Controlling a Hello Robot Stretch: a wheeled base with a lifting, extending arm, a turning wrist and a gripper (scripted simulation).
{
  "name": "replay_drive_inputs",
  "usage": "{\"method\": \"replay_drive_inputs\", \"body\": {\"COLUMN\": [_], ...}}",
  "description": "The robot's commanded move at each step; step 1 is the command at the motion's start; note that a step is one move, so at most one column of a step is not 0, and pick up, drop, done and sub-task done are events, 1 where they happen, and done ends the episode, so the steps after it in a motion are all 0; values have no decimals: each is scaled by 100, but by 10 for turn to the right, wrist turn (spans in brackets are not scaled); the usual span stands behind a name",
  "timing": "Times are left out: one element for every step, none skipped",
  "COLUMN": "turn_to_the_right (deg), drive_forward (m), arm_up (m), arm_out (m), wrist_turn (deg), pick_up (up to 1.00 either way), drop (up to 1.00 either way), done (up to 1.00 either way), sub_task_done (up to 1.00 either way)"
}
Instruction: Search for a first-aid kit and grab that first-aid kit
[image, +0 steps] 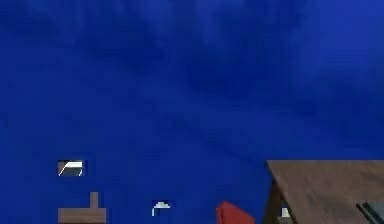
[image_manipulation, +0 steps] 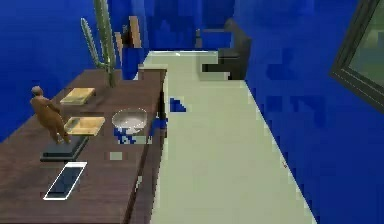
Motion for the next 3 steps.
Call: {"method": "replay_drive_inputs", "body": {"turn_to_the_right": [-450, -420, 0], "drive_forward": [0, 0, 15], "arm_up": [0, 0, 0], "arm_out": [0, 0, 0], "wrist_turn": [0, 0, 0], "pick_up": [0, 0, 0], "drop": [0, 0, 0], "done": [0, 0, 0], "sub_task_done": [0, 0, 0]}}
